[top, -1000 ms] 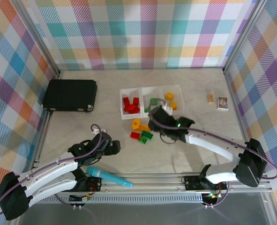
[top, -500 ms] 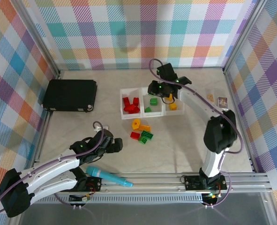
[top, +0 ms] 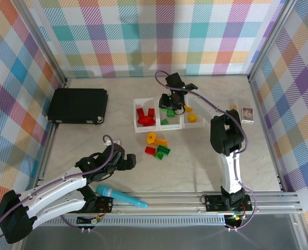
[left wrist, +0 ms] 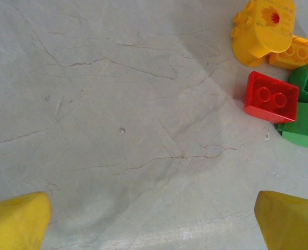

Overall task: Sort the legos into containers by color
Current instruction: Place the lego in the container, then pick up the lego from the center of the table.

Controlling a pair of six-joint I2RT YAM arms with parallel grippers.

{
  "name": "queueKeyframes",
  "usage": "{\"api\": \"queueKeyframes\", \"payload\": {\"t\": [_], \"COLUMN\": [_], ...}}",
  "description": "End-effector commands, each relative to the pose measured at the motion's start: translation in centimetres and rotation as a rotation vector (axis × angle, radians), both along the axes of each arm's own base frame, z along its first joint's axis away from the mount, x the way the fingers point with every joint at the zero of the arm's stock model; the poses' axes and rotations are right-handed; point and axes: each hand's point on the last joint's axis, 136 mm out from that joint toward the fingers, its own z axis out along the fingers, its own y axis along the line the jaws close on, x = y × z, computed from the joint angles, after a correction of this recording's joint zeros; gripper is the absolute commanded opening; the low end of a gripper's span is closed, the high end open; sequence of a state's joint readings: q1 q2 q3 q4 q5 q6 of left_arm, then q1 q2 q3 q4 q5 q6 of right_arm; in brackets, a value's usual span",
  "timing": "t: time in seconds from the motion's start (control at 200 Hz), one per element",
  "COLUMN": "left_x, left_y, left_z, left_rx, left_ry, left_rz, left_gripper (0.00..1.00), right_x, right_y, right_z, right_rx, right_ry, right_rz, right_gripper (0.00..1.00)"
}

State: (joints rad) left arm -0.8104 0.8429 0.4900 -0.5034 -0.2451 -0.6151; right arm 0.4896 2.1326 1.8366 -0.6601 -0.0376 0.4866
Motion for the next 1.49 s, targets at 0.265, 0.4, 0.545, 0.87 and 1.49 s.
{"api": "queueKeyframes", "payload": {"t": [0.265, 0.4, 0.545, 0.87, 1.49], "left_x": [-0.1, 0.0, 0.1, -0.1, -0.3], "left_y": [-0.2, -0.7, -1.1, -1.1, 0.2], "left_z": [1.8, 2.0, 2.1, 1.5, 1.3], "left_rx": [-0.02, -0.048, -0.075, -0.099, -0.073], "left_ry": [-0.033, -0.033, -0.035, -0.028, -0.031], "left_rz": [-0.012, -0.019, -0.018, -0.001, 0.046], "left_gripper": [1.0, 1.0, 1.0, 1.0, 1.0], "right_x": [-0.9, -3.0, -6.9, -18.1, -22.3], "right_y": [-1.1, -1.1, -0.2, 1.5, 0.2], "right_z": [4.6, 7.4, 9.3, 4.4, -5.0], "right_rx": [-0.011, 0.037, 0.115, -0.077, -0.329], "right_ry": [-0.026, -0.047, -0.083, -0.23, -0.364], "right_rz": [0.019, 0.07, 0.188, 0.771, 1.245], "right_gripper": [0.64, 0.65, 0.66, 0.64, 0.69]}}
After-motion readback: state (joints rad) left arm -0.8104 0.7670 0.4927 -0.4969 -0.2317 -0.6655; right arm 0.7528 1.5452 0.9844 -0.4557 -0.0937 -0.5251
